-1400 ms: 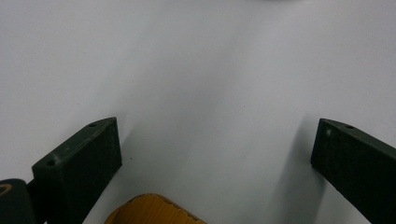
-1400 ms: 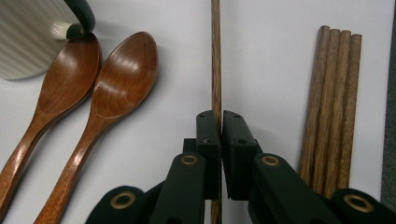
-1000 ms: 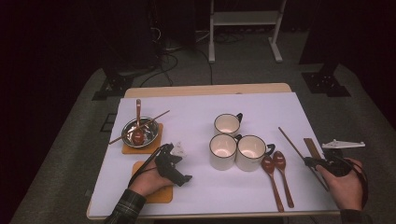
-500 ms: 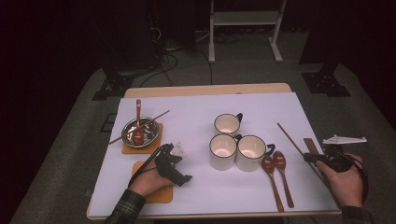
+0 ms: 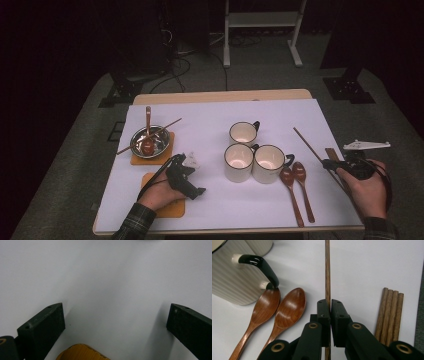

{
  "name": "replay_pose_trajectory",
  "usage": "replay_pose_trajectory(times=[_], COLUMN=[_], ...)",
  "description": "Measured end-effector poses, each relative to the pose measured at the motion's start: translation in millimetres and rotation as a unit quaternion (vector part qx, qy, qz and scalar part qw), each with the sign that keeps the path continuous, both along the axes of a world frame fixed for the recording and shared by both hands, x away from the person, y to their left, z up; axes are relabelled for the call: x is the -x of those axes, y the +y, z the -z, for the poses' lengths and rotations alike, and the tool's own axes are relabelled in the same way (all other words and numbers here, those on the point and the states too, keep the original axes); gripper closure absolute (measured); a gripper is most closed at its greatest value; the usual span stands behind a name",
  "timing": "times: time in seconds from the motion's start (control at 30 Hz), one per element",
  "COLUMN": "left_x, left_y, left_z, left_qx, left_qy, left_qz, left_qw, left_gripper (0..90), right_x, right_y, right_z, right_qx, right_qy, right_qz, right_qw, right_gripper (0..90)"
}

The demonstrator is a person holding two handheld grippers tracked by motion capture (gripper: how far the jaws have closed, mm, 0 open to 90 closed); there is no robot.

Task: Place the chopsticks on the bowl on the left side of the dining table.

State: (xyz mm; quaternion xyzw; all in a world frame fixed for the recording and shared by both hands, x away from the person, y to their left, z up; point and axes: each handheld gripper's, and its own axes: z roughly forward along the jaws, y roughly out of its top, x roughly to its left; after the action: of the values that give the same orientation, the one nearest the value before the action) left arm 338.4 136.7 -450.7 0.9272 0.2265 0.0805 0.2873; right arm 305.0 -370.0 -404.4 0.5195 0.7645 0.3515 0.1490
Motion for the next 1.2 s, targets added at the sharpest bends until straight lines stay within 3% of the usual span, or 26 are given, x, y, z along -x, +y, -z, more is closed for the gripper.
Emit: replay_pose_trajectory(times=[1.2], left_x=[-0.2], left_y=[-0.5], left_z=[-0.1], left_qx=[0.0], left_qy=[0.001], left_qz=[-0.001], left_qw=[1.0], left_gripper=[0.6], right_x=[-16.8], right_y=[18.6], right_z=[-22.7], right_qx=[-0.015], right_qy=[-0.022], right_qz=[-0.057], right_qw=[0.998], right_gripper=[85.5])
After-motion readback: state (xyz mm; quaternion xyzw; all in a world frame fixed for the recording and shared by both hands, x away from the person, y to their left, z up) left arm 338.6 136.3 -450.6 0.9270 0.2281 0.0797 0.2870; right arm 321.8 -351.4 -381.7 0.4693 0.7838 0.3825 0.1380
